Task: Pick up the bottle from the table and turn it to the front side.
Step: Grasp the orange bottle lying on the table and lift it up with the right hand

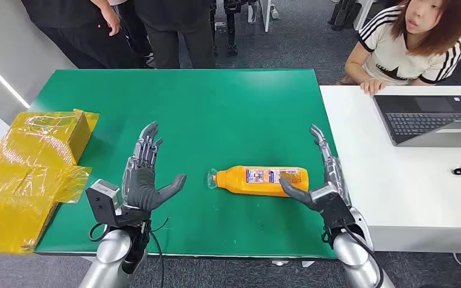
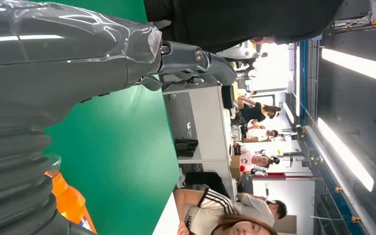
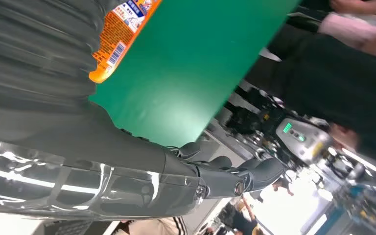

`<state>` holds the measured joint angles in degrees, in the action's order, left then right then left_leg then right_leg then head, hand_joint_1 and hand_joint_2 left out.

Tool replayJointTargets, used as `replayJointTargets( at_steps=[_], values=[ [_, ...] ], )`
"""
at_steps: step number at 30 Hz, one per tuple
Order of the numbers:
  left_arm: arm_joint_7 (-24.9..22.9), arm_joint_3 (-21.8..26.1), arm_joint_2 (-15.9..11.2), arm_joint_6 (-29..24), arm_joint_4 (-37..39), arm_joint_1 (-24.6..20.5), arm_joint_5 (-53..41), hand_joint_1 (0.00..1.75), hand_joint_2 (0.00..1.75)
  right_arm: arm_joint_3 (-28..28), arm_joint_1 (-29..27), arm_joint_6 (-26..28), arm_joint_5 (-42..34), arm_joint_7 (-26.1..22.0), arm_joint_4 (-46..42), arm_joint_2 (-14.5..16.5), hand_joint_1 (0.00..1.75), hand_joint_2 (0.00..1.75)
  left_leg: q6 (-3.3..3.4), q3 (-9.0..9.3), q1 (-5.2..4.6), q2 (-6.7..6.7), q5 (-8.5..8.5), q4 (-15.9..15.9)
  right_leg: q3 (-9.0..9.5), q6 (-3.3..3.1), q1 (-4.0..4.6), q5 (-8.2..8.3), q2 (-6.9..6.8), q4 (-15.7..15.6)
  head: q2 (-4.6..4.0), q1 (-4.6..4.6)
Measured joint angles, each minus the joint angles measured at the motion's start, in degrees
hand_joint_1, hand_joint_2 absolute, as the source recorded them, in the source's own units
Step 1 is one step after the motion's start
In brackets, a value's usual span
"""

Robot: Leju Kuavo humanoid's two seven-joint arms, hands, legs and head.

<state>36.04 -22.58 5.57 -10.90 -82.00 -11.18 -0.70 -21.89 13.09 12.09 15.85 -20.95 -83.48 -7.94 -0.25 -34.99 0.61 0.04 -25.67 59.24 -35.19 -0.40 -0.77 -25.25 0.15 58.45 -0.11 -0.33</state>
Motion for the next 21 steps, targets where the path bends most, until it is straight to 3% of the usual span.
replayJointTargets(
  at_steps=[4, 9, 13, 17, 21],
  values=[
    [0.0, 0.0, 0.0, 0.0, 0.3, -0.4, -0.1, 0.0, 1.75, -2.1, 5.8, -5.5, 2.8, 6.3, 5.1, -1.3, 0.0, 1.75, 0.02, 0.0, 0.0, 0.0, 0.09, 0.0, 0.0, 0.03, 0.0, 0.06, 0.01, 0.0, 0.0, 0.01],
    [-0.4, 0.0, 0.0, 0.5, 0.9, -0.4, -1.0, 0.0, 1.75, -6.2, 17.6, -19.8, 4.3, 13.2, 19.2, -2.3, 0.0, 1.75, 0.01, -0.05, 0.0, -0.02, 0.21, 0.0, 0.0, 0.05, -0.01, 0.2, -0.01, 0.0, 0.0, 0.02],
    [-1.8, -0.1, 0.4, 1.4, 1.3, -0.2, -2.0, 0.0, 1.75, -13.2, 29.3, -32.3, 5.8, 16.8, 33.7, -2.2, 0.0, 1.75, 0.05, -0.08, 0.0, -0.1, 0.32, 0.0, -0.04, 0.03, 0.0, 0.26, -0.09, 0.0, 0.0, 0.01],
    [-2.0, -0.1, 0.7, 1.8, 1.7, -0.1, -2.3, 0.0, 1.75, -18.6, 36.0, -33.5, 5.2, 16.6, 43.1, -1.9, 0.0, 1.75, 0.04, -0.12, 0.01, -0.24, 0.37, 0.1, -0.05, 0.03, 0.0, 0.25, -0.21, 0.0, 0.0, 0.0],
    [-2.4, -0.1, 0.8, 2.2, 2.0, 0.4, -2.1, 0.0, 1.75, -21.0, 38.3, -32.8, 3.2, 16.1, 47.3, -1.9, 0.0, 1.75, 0.04, -0.15, 0.0, -0.25, 0.36, 0.1, -0.07, 0.04, 0.0, 0.25, -0.2, 0.0, 0.0, 0.01]
  ],
)
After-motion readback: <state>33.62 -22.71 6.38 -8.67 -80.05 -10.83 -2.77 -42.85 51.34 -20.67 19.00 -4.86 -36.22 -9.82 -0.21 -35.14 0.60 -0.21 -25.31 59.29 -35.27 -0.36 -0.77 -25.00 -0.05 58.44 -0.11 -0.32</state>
